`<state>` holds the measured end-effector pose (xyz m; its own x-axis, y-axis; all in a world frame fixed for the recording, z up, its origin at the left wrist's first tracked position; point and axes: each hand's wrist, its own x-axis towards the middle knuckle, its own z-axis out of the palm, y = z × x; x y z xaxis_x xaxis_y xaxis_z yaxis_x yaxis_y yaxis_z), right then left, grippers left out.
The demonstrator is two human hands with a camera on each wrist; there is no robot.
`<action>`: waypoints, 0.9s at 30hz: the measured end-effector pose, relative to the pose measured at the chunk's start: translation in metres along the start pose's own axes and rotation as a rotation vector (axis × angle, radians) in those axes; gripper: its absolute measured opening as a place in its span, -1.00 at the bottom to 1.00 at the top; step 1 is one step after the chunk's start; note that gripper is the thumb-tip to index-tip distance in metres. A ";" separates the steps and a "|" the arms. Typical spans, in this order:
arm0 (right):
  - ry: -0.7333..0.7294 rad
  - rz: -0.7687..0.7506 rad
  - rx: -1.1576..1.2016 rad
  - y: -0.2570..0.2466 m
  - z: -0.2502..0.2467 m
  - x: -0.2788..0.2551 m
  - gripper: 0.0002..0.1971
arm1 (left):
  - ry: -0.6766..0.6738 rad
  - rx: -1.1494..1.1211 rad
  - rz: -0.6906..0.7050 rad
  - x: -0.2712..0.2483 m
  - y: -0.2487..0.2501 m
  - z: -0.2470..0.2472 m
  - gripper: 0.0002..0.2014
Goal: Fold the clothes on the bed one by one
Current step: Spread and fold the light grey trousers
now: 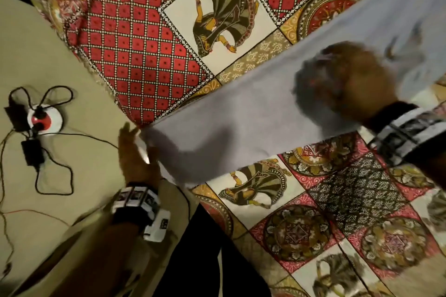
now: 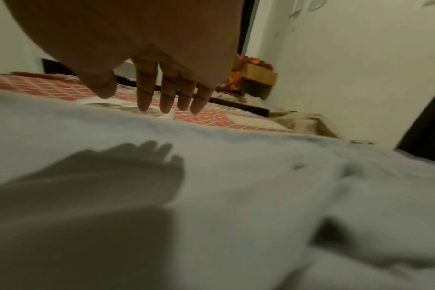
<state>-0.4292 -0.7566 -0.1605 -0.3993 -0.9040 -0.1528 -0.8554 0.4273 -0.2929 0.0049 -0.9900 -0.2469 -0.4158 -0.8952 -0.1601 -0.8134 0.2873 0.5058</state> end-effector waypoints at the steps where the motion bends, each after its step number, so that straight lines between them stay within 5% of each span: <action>1: -0.045 -0.091 0.012 -0.027 0.025 -0.008 -0.58 | -0.075 -0.021 0.095 -0.008 0.017 0.011 -0.45; 4: -0.132 -0.166 0.069 -0.110 0.092 -0.023 -0.46 | -0.253 0.061 0.346 -0.039 0.062 0.045 -0.42; 7: -0.194 -0.125 0.093 -0.146 0.132 -0.021 -0.37 | -0.210 0.115 0.241 -0.045 0.083 0.066 -0.37; 11: -0.117 -0.129 -0.085 -0.091 0.143 -0.027 -0.22 | -0.112 0.076 0.212 -0.046 0.074 0.072 -0.18; 14: -0.040 0.050 -0.113 -0.036 0.127 -0.039 -0.16 | -0.013 -0.030 0.158 -0.050 0.052 0.069 -0.18; 18: 0.039 0.164 -0.086 -0.016 0.122 -0.049 -0.19 | 0.027 -0.498 -0.181 -0.059 0.016 0.073 -0.23; 22: 0.057 0.152 -0.100 -0.020 0.128 -0.049 -0.21 | -0.089 -0.775 -0.431 -0.047 0.009 0.077 -0.42; 25: 0.038 0.173 -0.082 -0.023 0.124 -0.051 -0.20 | -0.366 -0.936 -0.744 -0.033 -0.016 0.087 0.01; 27: 0.008 0.193 -0.059 -0.034 0.122 -0.052 -0.16 | -0.408 -0.824 -0.762 -0.030 -0.032 0.090 0.19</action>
<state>-0.3394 -0.7222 -0.2576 -0.5597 -0.8058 -0.1933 -0.7806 0.5910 -0.2032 0.0064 -0.9413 -0.3347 -0.1591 -0.5231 -0.8373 -0.4633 -0.7093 0.5312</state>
